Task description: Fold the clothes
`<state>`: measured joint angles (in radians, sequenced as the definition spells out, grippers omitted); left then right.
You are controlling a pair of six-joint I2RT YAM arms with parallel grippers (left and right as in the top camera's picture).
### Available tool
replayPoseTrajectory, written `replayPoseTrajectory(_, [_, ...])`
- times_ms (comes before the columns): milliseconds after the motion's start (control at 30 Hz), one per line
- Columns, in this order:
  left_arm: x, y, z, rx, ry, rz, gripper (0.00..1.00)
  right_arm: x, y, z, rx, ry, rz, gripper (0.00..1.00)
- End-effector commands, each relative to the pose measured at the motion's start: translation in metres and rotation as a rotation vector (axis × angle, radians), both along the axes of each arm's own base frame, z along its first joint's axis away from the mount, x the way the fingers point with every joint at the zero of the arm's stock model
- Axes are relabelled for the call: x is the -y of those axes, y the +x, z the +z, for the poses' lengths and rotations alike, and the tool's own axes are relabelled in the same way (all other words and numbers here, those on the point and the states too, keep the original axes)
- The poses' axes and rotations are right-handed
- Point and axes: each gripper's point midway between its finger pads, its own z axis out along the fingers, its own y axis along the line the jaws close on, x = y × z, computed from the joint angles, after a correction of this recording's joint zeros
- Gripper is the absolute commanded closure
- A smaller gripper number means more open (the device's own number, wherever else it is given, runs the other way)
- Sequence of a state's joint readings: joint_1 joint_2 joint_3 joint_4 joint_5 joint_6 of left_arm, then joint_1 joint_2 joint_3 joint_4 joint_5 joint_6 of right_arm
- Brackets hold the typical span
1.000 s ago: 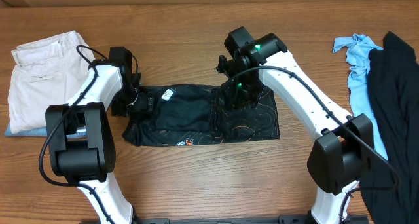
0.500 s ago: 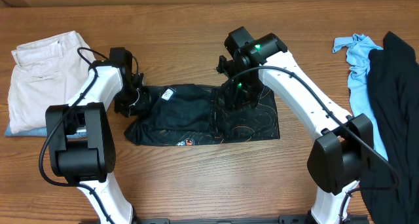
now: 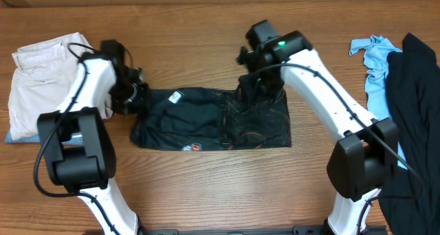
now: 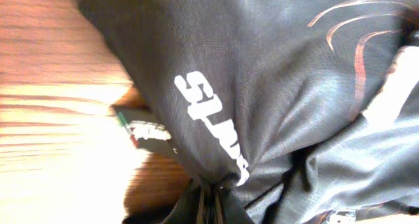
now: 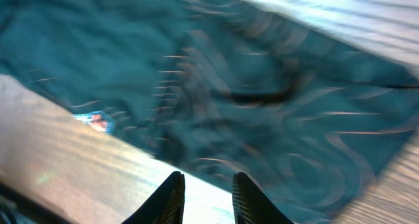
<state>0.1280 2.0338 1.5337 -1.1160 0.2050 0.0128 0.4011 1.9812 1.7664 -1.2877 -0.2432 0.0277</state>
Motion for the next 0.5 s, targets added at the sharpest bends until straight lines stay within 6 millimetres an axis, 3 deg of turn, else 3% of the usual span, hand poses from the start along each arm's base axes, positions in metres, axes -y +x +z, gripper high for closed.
replayPoseTrajectory(0, [-0.023, 0.021, 0.026, 0.071, -0.001, 0.016, 0.96, 0.024, 0.018, 0.014, 0.038, 0.011, -0.093, 0.71])
replayPoseTrajectory(133, [-0.030, 0.027, 0.042, 0.098, -0.016, 0.031, 0.96, 0.038, 0.023, 0.014, 0.035, 0.009, -0.128, 0.71])
replayPoseTrajectory(467, [-0.027, 0.022, 0.048, 0.085, -0.019, 0.021, 0.96, 0.040, 0.022, 0.013, 0.027, 0.005, -0.129, 0.71])
